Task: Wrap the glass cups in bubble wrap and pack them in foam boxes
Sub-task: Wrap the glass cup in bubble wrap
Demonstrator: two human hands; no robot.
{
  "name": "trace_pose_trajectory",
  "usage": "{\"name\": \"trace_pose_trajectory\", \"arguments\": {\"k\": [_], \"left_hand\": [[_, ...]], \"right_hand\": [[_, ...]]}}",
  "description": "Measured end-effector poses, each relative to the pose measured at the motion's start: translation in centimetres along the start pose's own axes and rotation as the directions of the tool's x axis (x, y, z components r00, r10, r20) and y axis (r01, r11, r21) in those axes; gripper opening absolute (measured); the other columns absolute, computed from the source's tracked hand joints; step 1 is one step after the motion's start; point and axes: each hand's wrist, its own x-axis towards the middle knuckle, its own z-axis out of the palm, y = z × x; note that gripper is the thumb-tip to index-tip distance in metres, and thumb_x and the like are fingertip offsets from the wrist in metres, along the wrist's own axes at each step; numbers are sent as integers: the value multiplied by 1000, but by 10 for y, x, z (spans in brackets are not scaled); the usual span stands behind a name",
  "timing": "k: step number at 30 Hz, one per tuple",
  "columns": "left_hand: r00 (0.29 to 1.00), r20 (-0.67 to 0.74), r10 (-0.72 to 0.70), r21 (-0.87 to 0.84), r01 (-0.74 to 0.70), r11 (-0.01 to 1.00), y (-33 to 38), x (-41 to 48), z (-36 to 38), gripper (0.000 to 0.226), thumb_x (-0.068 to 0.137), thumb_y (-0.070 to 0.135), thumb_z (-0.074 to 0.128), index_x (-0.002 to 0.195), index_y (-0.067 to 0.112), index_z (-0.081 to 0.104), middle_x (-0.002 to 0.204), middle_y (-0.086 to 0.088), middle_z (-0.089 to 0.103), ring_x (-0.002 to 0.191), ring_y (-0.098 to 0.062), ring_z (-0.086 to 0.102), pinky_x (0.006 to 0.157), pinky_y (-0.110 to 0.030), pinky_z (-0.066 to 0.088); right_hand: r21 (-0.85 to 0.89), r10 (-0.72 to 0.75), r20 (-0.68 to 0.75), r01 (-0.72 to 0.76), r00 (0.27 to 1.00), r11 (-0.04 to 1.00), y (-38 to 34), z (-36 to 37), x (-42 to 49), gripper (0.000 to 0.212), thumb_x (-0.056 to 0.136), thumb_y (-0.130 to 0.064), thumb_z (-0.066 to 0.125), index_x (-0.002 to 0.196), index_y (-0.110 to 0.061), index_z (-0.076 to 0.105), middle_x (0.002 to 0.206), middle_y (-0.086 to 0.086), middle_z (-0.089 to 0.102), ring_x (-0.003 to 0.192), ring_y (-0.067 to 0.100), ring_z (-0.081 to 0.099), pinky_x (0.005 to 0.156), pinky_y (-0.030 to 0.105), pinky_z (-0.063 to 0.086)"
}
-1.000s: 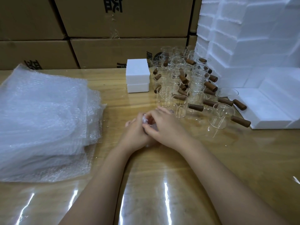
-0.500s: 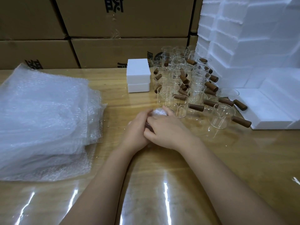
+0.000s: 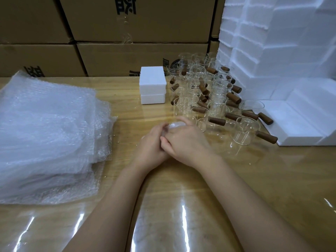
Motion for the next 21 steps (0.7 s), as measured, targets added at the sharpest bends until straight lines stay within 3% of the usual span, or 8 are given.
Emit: {"name": "trace_pose_trajectory", "arguments": {"k": [3, 10, 13, 15, 18, 21], "left_hand": [[1000, 12, -11, 3, 11, 1000, 0, -1, -1, 73, 70, 38, 51, 140, 18, 40, 132, 3, 53, 120, -16, 51, 100, -44, 41], [1000, 15, -26, -6, 26, 1000, 1, -3, -1, 70, 72, 37, 50, 139, 23, 39, 125, 10, 53, 116, -13, 52, 99, -41, 42], [1000, 12, -16, -7, 16, 1000, 1, -3, -1, 69, 72, 35, 51, 139, 22, 40, 122, 13, 51, 116, -12, 52, 99, -42, 42], [1000, 10, -21, -5, 21, 1000, 0, -2, -1, 69, 72, 37, 54, 138, 20, 41, 127, 8, 54, 117, -13, 53, 98, -44, 43], [1000, 24, -18, 4, 18, 1000, 0, 0, -1, 70, 71, 41, 58, 136, 17, 44, 128, 1, 56, 117, -18, 54, 95, -46, 44], [1000, 18, -8, 21, 8, 1000, 0, 1, 0, 77, 70, 48, 62, 136, 13, 44, 131, -2, 55, 120, -19, 52, 97, -44, 43]], "right_hand": [[45, 0, -11, 0, 1000, 999, -2, 8, -1, 48, 99, -33, 22, 122, -17, 61, 118, -4, 66, 114, 6, 53, 118, 30, -2], [107, 25, -44, -20, 999, 994, -5, 16, 4, 46, 95, -31, 28, 110, -12, 67, 110, 0, 69, 111, 8, 54, 116, 25, 0], [141, -3, -60, 11, 998, 990, -2, 14, 1, 41, 96, -30, 32, 114, -13, 64, 115, -1, 67, 114, 9, 53, 118, 28, 1], [148, -25, -63, 34, 998, 988, 1, 8, -2, 35, 95, -30, 37, 105, -15, 66, 107, -1, 69, 107, 13, 57, 118, 33, 5], [109, 0, -239, 27, 971, 994, 7, -1, -4, 29, 90, -31, 47, 78, -15, 69, 81, -1, 70, 81, 19, 64, 112, 37, 19], [119, 76, -474, -21, 877, 993, 12, -5, -5, 33, 85, -29, 46, 65, -15, 69, 65, -1, 68, 64, 19, 63, 103, 36, 31]]}}
